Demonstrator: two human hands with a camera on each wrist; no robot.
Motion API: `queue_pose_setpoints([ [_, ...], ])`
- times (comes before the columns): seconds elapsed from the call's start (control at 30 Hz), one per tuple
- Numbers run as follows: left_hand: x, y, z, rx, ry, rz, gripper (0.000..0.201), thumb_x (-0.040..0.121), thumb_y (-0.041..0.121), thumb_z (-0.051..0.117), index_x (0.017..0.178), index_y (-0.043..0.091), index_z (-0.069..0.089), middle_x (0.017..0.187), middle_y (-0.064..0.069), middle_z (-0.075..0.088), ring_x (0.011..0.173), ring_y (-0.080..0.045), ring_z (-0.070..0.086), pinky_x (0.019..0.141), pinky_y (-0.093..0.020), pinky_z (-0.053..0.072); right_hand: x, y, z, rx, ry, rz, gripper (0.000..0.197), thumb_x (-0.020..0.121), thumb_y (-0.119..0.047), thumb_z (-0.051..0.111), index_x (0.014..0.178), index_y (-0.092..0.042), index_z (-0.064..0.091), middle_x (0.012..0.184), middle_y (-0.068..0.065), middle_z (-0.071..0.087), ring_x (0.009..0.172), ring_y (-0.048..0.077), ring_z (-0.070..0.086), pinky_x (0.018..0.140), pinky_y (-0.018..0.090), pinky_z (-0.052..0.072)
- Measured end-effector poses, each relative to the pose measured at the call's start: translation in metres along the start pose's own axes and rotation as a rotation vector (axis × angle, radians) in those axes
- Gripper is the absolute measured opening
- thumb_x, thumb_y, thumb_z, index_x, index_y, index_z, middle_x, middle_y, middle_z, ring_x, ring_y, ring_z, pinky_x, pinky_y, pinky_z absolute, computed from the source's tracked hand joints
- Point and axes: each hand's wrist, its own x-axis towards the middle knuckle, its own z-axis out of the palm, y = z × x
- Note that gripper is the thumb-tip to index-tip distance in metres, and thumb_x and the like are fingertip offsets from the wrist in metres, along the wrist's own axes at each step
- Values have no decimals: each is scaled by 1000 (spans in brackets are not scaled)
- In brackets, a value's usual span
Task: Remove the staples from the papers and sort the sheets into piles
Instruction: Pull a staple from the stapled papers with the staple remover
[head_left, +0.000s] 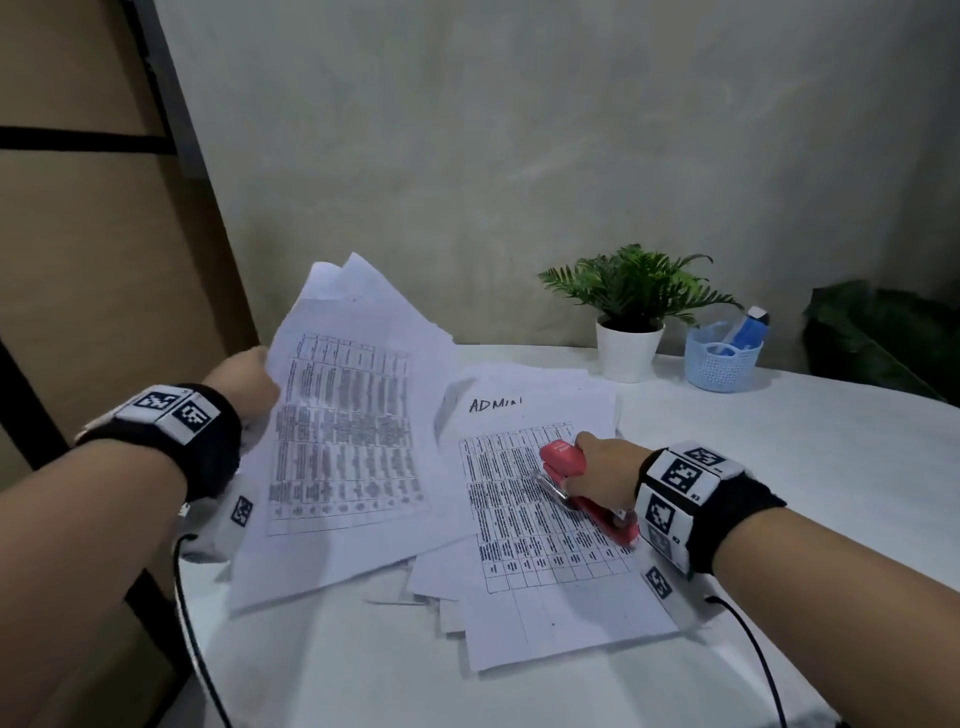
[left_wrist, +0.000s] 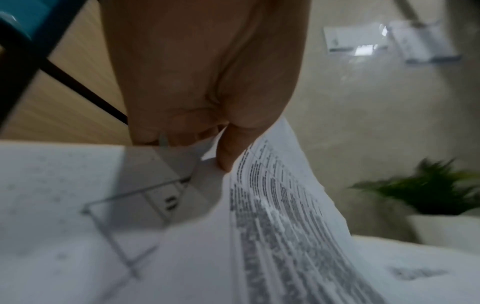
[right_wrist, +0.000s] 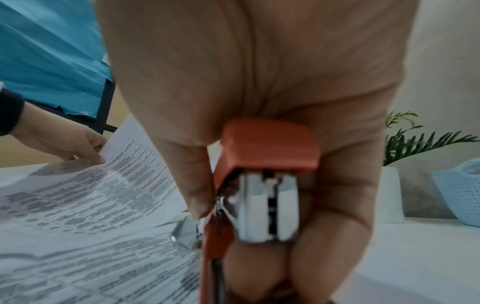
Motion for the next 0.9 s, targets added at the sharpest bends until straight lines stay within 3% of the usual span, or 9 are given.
queue_pose_setpoints([
  [0.1, 23, -14, 7, 129, -5, -24, 29, 94, 7, 46, 120, -3, 54, 121, -25, 57, 110, -36, 54, 89, -38, 42, 5, -7, 1, -18, -17, -3, 42, 92, -35, 49, 124, -9, 39, 115, 8, 58, 86, 20, 48, 92, 35, 40],
  [0.33, 50, -26, 38, 158, -30, -109, 33, 92, 13, 50, 121, -3, 46, 124, -26, 53, 114, -40, 52, 93, -41, 41, 13, -10, 4, -38, -113, -3, 41, 93, -34, 48, 124, -10, 38, 118, 9, 57, 86, 19, 49, 76, 28, 39],
  [0.43, 50, -16, 55, 273, -3, -126, 54, 86, 20, 58, 133, 10, 35, 134, -19, 45, 122, -38, 46, 104, -48, 32, 15, -10, 5, -57, -126, -6, 40, 93, -32, 47, 124, -9, 40, 120, 9, 56, 87, 19, 48, 80, 29, 40],
  [0.53, 41, 11, 70, 537, -25, 116, 58, 85, 32, 58, 138, 23, 36, 142, -6, 41, 128, -28, 43, 111, -49, 20, 18, -9, 5, -65, -141, -14, 41, 93, -34, 46, 125, -9, 39, 121, 9, 55, 95, 21, 52, 86, 32, 42],
  [0.67, 25, 60, 97, 390, -245, 386, 35, 90, 34, 55, 123, 24, 54, 134, 0, 52, 122, -22, 49, 104, -33, 35, 18, -7, 6, -49, -142, -18, 41, 93, -36, 45, 124, -10, 39, 121, 9, 55, 107, 24, 55, 90, 34, 43],
  [0.77, 18, 90, 119, 341, -415, 452, 36, 94, 32, 52, 126, 18, 54, 136, -2, 51, 122, -21, 49, 100, -28, 37, 16, -7, 5, -40, -142, -26, 40, 93, -35, 45, 124, -10, 39, 120, 9, 56, 106, 24, 56, 91, 35, 45],
  [0.9, 21, 108, 141, 428, -439, 407, 52, 95, 40, 42, 139, 13, 37, 147, -7, 40, 131, -25, 43, 106, -33, 36, 7, -10, -2, -84, -165, -89, 32, 97, -29, 40, 122, -10, 40, 121, 10, 53, 109, 26, 54, 95, 37, 43],
])
